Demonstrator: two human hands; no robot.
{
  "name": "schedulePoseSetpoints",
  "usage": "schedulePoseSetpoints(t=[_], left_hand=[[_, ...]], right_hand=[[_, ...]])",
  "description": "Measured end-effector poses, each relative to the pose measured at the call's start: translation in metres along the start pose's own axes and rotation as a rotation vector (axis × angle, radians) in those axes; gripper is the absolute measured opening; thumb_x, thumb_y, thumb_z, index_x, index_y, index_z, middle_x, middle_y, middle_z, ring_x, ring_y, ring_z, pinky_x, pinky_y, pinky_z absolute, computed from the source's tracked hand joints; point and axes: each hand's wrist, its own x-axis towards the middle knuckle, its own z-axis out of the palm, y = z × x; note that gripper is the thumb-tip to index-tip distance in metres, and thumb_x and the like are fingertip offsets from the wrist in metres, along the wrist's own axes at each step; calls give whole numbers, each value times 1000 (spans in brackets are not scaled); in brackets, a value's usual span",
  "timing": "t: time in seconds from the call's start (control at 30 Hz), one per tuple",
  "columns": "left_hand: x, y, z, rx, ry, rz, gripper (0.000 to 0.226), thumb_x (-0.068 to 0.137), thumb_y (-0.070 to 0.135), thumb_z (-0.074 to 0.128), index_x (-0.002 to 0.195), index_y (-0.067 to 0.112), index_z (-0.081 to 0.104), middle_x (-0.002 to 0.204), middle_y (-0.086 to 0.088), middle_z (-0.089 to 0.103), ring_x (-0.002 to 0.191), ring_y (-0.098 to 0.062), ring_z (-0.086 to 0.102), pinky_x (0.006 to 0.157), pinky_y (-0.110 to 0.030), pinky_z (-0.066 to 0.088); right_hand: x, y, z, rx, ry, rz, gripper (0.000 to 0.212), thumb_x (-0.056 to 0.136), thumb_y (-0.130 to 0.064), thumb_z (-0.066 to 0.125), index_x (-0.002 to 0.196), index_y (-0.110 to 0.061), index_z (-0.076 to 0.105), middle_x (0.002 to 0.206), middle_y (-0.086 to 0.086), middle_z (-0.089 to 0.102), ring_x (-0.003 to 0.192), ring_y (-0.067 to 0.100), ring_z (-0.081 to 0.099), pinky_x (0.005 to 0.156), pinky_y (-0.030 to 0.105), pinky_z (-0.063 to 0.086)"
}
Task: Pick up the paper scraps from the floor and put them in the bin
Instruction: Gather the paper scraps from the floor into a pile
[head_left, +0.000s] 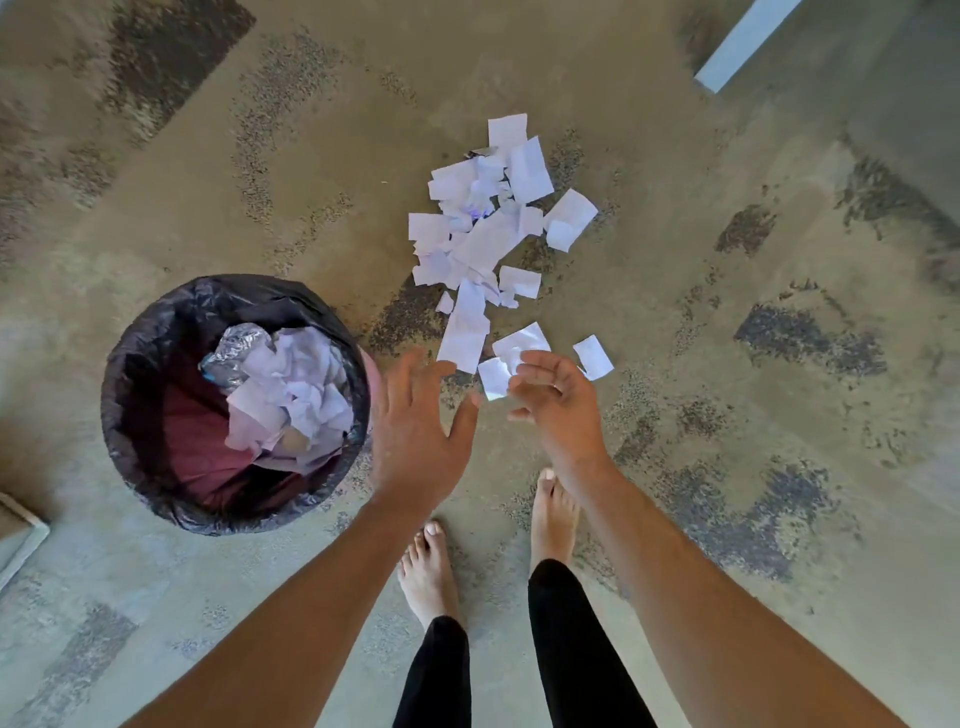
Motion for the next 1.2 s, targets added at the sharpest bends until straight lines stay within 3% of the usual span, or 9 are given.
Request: schedulePoseSetpoints(t=[0.1, 0.2, 0.37, 0.53, 0.67, 0.8, 0.87, 1.03, 1.2], left_hand=[[2, -1, 32, 29, -108, -71, 52, 89, 45, 59, 130, 15, 49, 150, -15, 32, 138, -35, 29, 109, -51, 32], [7, -8, 69, 129, -219, -89, 62, 87, 45, 64, 137, 18, 41, 154, -11, 24, 141, -33, 23, 108, -52, 31], [18, -30, 125, 261, -410, -214, 74, 83, 40, 70, 144, 26, 30, 156, -9, 11, 142, -36, 16, 108, -58, 32], [43, -49, 179, 333, -454, -99, 92, 78, 38, 77, 149, 35, 19, 158, -4, 4, 143, -33, 16, 107, -55, 33], [77, -65, 221, 503, -516, 62, 118, 72, 47, 80, 152, 36, -6, 160, -11, -5, 145, -38, 9, 109, -55, 31], [115, -78, 247, 608, -539, 254, 137, 57, 51, 87, 153, 33, -10, 160, -14, -10, 143, -42, 14, 106, -55, 33], [128, -83, 253, 643, -581, 306, 144, 51, 53, 88, 152, 34, -12, 160, -13, -11, 141, -43, 15, 107, -54, 30], [143, -89, 259, 668, -610, 442, 138, 43, 59, 88, 151, 43, 3, 154, -7, 16, 130, -36, 25, 102, -47, 34], [146, -85, 264, 608, -688, 514, 102, 52, 46, 89, 141, 45, 38, 140, -5, 28, 119, -31, 31, 102, -45, 40]], right_hand=[[18, 22, -38, -87, 35, 29, 32, 87, -4, 68, 115, -15, 57, 98, -2, 60, 81, 11, 63, 74, 37, 55], [41, 54, -76, -319, 74, 13, 42, 82, -18, 76, 116, -31, 54, 118, -2, 55, 96, 17, 64, 81, 32, 53], [81, 99, -122, -612, 103, -14, 62, 75, -24, 81, 129, -21, 49, 128, 2, 43, 102, 23, 58, 93, 42, 50], [135, 132, -145, -850, 115, -71, 77, 73, -25, 83, 136, -15, 41, 136, 9, 41, 128, 26, 40, 104, 41, 41], [180, 153, -151, -1020, 119, -83, 90, 68, -29, 86, 141, -23, 34, 147, 10, 30, 133, 33, 35, 103, 43, 40], [211, 162, -149, -1180, 60, -64, 105, 65, -37, 87, 147, -32, 21, 155, 9, 14, 138, 36, 22, 101, 50, 40], [221, 164, -147, -1223, 34, -81, 106, 64, -40, 87, 147, -34, 20, 153, 9, 14, 137, 34, 20, 100, 52, 42], [226, 172, -136, -1226, -25, -178, 100, 61, -40, 88, 143, -34, 29, 139, 7, 25, 123, 31, 33, 89, 45, 50], [217, 175, -126, -1222, -98, -274, 60, 73, -21, 82, 125, -27, 51, 125, 8, 41, 111, 28, 50, 88, 32, 49]])
